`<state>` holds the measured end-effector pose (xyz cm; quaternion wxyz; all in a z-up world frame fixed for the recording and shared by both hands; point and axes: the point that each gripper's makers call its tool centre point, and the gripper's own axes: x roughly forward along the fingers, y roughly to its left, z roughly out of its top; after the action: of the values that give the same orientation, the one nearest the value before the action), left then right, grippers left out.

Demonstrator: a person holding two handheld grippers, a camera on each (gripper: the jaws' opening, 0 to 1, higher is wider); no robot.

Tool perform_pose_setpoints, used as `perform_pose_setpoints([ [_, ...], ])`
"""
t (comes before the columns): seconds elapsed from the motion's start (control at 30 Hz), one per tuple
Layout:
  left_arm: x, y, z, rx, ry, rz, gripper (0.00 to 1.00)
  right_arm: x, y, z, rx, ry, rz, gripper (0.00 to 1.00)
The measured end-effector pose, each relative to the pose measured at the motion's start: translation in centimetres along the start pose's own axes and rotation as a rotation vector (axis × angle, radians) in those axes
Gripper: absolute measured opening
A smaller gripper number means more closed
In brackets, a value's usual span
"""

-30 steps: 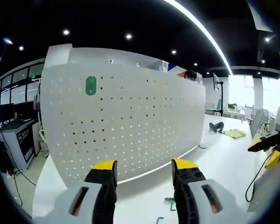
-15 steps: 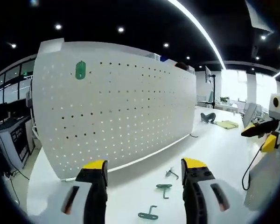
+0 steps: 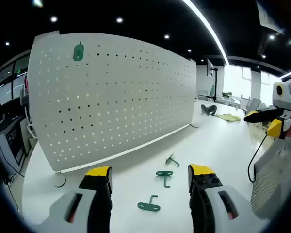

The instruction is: Insert the hook assembly into the mounting plate slot until the hook locks in place.

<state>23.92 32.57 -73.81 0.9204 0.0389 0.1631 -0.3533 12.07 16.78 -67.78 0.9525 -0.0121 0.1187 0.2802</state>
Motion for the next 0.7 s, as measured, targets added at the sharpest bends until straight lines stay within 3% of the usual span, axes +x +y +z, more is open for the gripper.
perform_pose_setpoints([
  [0.23,0.4,-0.6,-2.0,-0.001,0.042,-0.032,0.64,0.2,0.3,-0.4,0.000,0.017,0.009,0.50],
  [0.33,0.6,-0.7,-2.3,-0.022,0.024,-0.045,0.65,0.2,0.3,-0.4,0.000,0.021,0.008,0.50],
  [0.43,0.7,-0.6,-3.2,0.014,0.057,-0.043,0.63,0.2,0.2,-0.4,-0.003,0.028,0.005,0.50],
  [0.7,1.2,-0.9,-4.7,0.015,0.078,-0.090,0.62,0.2,0.4,-1.2,0.001,0.053,0.004,0.50],
])
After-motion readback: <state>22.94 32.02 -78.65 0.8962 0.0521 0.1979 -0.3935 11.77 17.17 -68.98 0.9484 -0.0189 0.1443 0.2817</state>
